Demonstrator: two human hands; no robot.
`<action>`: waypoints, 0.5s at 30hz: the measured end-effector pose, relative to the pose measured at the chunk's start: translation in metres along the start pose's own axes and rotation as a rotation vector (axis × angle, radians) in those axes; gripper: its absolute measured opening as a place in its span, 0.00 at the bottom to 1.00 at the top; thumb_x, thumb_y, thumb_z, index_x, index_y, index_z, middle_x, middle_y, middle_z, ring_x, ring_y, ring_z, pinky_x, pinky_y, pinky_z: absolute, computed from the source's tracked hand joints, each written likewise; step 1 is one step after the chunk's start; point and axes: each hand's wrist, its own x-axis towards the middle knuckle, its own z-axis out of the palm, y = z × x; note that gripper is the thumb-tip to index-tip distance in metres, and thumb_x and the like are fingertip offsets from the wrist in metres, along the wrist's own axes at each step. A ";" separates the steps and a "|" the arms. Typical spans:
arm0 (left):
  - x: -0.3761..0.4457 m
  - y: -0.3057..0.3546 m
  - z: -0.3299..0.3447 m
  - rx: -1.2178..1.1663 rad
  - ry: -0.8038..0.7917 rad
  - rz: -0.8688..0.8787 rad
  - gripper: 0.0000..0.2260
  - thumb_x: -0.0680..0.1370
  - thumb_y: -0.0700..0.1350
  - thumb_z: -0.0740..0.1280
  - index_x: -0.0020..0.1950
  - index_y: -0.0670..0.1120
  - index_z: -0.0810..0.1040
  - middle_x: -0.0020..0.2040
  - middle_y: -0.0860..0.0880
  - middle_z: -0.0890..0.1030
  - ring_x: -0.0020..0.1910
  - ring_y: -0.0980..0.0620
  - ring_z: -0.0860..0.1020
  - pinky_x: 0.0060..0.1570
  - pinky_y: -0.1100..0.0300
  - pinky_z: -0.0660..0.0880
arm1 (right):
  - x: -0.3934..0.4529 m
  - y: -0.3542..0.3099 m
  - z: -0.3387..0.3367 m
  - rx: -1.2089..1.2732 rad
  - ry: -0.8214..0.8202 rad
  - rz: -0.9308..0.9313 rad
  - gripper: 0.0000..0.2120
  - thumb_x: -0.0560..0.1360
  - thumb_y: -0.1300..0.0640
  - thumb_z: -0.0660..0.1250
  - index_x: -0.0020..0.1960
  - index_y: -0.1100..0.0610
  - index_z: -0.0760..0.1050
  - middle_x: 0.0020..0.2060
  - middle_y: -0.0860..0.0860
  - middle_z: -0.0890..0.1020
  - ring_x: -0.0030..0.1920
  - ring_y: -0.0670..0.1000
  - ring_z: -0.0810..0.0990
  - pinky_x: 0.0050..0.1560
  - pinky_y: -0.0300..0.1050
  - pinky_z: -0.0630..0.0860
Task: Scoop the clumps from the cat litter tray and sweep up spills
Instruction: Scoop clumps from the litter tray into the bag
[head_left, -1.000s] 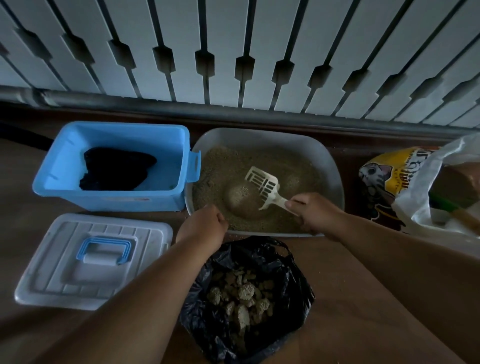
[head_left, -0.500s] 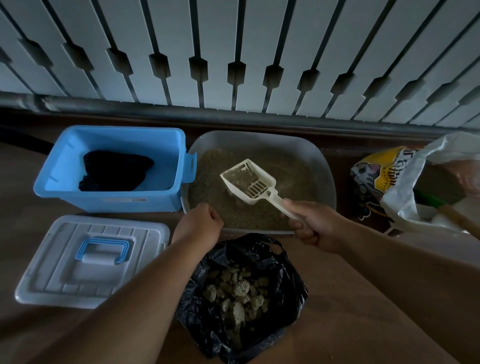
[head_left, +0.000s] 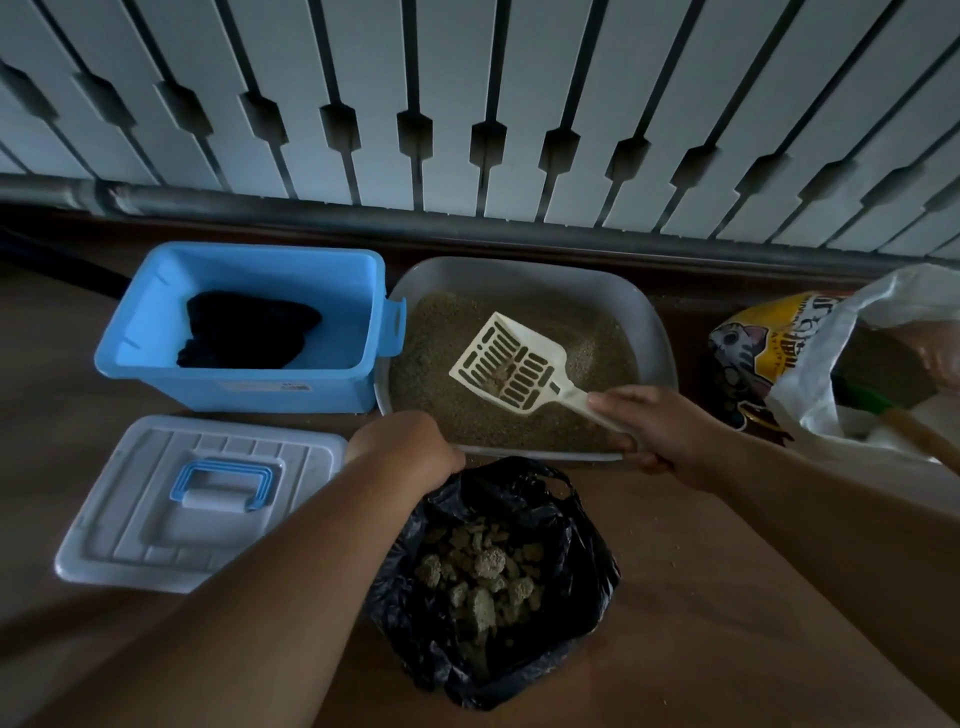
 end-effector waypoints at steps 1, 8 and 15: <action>-0.003 0.001 -0.002 0.033 -0.047 -0.010 0.21 0.75 0.61 0.68 0.56 0.46 0.79 0.52 0.47 0.79 0.48 0.47 0.76 0.45 0.54 0.74 | -0.002 -0.001 -0.001 -0.022 -0.014 -0.014 0.15 0.79 0.46 0.66 0.55 0.57 0.80 0.28 0.51 0.72 0.24 0.46 0.64 0.25 0.38 0.60; -0.001 0.002 -0.004 0.150 -0.292 -0.002 0.33 0.72 0.61 0.73 0.69 0.43 0.74 0.65 0.43 0.77 0.61 0.42 0.76 0.62 0.48 0.76 | -0.015 -0.014 -0.002 -0.275 -0.109 -0.011 0.11 0.78 0.49 0.69 0.49 0.57 0.82 0.25 0.50 0.72 0.24 0.50 0.63 0.27 0.41 0.60; -0.003 -0.017 0.014 0.117 -0.334 0.005 0.25 0.76 0.52 0.72 0.70 0.42 0.76 0.62 0.43 0.79 0.55 0.46 0.79 0.58 0.54 0.77 | -0.023 -0.031 -0.009 -0.471 -0.237 -0.001 0.11 0.77 0.49 0.69 0.44 0.57 0.82 0.26 0.54 0.71 0.22 0.50 0.64 0.27 0.40 0.59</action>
